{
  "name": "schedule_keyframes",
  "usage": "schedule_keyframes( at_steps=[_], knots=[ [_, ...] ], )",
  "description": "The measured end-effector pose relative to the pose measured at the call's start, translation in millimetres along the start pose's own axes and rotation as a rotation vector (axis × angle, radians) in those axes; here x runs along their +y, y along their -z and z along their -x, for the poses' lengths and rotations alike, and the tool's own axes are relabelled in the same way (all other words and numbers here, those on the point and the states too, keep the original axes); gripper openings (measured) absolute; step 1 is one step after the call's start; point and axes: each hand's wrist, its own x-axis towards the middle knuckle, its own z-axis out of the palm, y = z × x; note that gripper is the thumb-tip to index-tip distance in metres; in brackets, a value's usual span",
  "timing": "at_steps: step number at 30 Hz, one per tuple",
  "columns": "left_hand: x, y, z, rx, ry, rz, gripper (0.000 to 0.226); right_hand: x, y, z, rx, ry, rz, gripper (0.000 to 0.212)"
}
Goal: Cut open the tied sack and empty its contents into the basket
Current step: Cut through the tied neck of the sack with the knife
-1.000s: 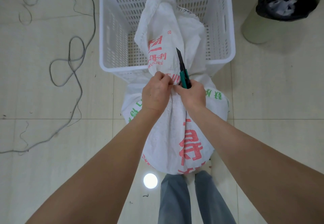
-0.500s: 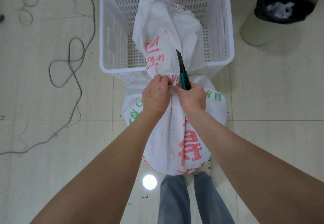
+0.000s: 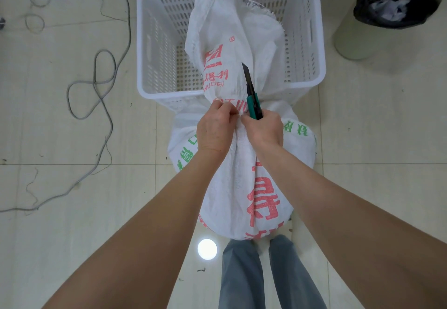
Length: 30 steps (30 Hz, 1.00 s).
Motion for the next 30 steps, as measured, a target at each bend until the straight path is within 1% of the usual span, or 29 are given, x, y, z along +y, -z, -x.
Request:
schedule_keyframes(
  at_steps=[6, 11, 14, 17, 20, 22, 25, 27, 30],
  knots=[
    [-2, -1, -2, -0.054, -0.028, -0.045, 0.016, 3, -2, -1, -0.008, 0.007, -0.004, 0.021],
    [-2, -3, -3, -0.053, -0.055, -0.091, 0.014, 2, -2, -2, -0.013, 0.001, -0.026, 0.021],
    [-2, -3, -3, -0.049, -0.042, -0.085, 0.014, 4, -1, 0, -0.023, -0.010, -0.048, 0.022],
    [-3, 1, -4, -0.051, -0.019, -0.055, 0.014, 6, 4, 9, -0.040, 0.074, -0.113, 0.027],
    [-2, 4, -5, -0.060, -0.017, -0.046, 0.015, 10, 17, 30, -0.118, 0.137, -0.275, 0.026],
    [-1, 5, -4, -0.068, -0.016, -0.046, 0.016, 17, 24, 46, -0.236, 0.123, -0.328, 0.020],
    [-2, 5, -3, -0.073, -0.005, -0.031, 0.015, 28, 29, 63, -0.385, 0.069, -0.313, 0.023],
    [-2, 5, -4, -0.073, -0.005, -0.018, 0.014, 32, 31, 67, -0.415, 0.048, -0.256, 0.028],
    [-3, 5, -5, -0.079, -0.008, -0.013, 0.014, 34, 33, 71, -0.437, 0.033, -0.199, 0.027]
  ],
)
